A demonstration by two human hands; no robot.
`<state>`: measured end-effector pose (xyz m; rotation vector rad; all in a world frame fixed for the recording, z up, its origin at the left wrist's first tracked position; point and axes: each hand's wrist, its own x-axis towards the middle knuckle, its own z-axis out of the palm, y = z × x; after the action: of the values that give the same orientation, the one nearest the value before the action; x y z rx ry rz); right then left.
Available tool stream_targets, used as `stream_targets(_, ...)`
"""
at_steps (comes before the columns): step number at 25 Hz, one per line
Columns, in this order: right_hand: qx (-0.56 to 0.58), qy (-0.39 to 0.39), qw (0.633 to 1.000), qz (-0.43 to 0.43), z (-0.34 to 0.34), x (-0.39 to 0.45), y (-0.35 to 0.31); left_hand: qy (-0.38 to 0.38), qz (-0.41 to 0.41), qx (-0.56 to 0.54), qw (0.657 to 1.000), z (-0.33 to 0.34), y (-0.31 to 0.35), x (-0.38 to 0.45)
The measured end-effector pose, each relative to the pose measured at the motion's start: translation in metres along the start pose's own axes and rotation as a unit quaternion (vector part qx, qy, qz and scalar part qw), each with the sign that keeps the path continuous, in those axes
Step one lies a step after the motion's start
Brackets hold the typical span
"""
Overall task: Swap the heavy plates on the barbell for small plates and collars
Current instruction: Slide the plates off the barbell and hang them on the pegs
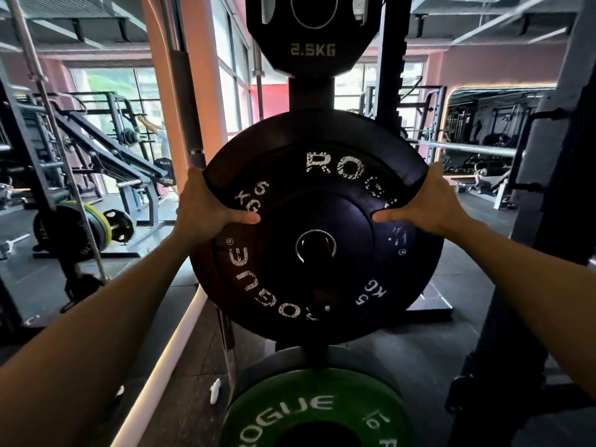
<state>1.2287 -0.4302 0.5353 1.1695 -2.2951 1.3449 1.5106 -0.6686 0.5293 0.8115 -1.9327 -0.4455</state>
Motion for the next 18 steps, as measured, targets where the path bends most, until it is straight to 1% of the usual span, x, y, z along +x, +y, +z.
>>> stream_targets(6, -0.015, 0.002, 1.0, -0.017, 0.026, 0.039, 0.014, -0.002, -0.007, -0.012, 1.0, 0.023, -0.023, 0.031)
stream_targets(9, -0.013, 0.002, 1.0, -0.025, 0.028, 0.04, 0.016, -0.006, -0.003, -0.005, 1.0, 0.023, -0.026, 0.036)
stream_targets(11, -0.012, 0.004, 1.0, -0.018, 0.025, 0.037, 0.015, -0.01, 0.004, -0.01, 1.0, 0.024, -0.024, 0.036)
stream_targets(13, -0.017, -0.001, 1.0, -0.006, 0.028, 0.037, 0.013, -0.018, -0.006, -0.007, 1.0, 0.022, -0.029, 0.033)
stream_targets(16, -0.038, 0.001, 0.999, 0.01, 0.028, 0.031, 0.01, -0.02, -0.031, 0.039, 0.999, 0.02, -0.024, 0.032)
stream_targets(18, -0.056, -0.019, 0.998, 0.024, 0.024, 0.025, 0.008, -0.039, -0.072, 0.094, 0.992, 0.017, -0.008, 0.026)
